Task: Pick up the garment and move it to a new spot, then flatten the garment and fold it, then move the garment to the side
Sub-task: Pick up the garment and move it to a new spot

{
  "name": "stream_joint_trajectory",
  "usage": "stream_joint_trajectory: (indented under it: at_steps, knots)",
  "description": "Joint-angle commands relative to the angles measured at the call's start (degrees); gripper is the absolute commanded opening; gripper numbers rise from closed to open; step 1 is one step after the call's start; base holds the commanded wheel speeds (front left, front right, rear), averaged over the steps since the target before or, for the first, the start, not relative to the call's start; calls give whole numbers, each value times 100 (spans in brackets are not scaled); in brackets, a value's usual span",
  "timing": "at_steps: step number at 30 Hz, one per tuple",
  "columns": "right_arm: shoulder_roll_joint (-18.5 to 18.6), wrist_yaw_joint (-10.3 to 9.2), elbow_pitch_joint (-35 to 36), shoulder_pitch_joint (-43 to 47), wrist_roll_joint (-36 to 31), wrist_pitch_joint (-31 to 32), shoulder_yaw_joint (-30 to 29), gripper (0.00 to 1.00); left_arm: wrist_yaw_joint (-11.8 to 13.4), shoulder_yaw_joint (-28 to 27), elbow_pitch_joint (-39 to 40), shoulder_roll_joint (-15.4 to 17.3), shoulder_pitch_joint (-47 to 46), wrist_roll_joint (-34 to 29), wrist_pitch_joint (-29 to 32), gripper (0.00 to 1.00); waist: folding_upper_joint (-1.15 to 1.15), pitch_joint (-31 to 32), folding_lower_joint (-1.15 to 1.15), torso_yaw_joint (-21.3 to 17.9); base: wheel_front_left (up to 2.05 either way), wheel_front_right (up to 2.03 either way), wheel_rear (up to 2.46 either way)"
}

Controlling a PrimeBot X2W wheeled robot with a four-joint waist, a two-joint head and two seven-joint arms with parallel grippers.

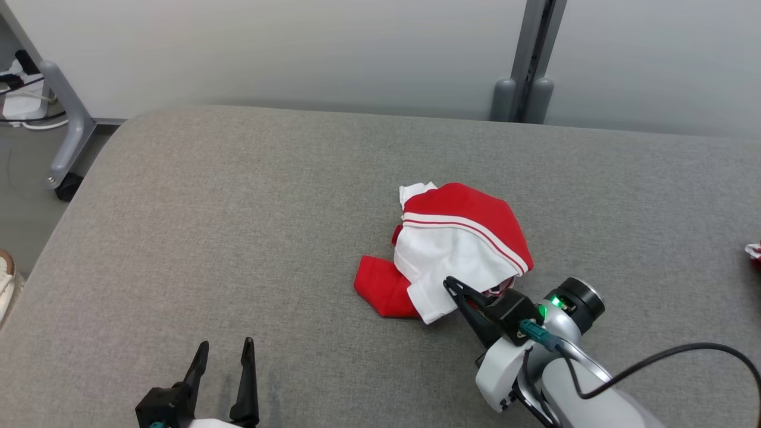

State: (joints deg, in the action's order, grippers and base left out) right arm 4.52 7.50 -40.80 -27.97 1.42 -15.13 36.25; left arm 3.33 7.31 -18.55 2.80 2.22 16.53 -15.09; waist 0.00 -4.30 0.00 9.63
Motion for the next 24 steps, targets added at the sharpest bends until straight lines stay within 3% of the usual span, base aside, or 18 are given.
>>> stream_joint_trajectory:
  at_steps: [1,4,5,6,7,8,15,24]
  knots:
    - [21,-2,211,127,106,-2,-148,0,-10,-38,-7,20,42,-54,-7,100,0,55,0,-45,0,0,0]
    - [37,-2,606,294,218,0,-588,0,-19,-72,7,21,66,-108,-7,100,0,140,0,-152,0,0,0]
    - [33,-2,725,370,247,0,-782,11,-24,-97,19,22,68,-118,-7,100,0,167,0,-198,0,0,0]
    - [42,-2,835,448,229,-1,-932,47,-39,-114,23,19,72,-152,-7,100,0,193,0,-243,0,0,0]
    - [27,-2,934,527,258,0,-1107,100,-45,-141,30,20,78,-152,-7,100,0,215,0,-292,0,0,0]
    - [-5,-2,1108,686,348,-1,-1459,100,-67,-169,47,20,88,-183,-7,100,0,260,0,-390,0,0,0]
    - [-88,-2,1395,1220,395,-1,-2205,100,-69,-245,84,21,106,-278,-7,100,0,324,0,-717,0,0,0]
    - [-150,-2,1349,1874,452,0,-2585,100,-5,-360,74,22,137,-403,-7,100,0,340,0,-997,0,0,0]
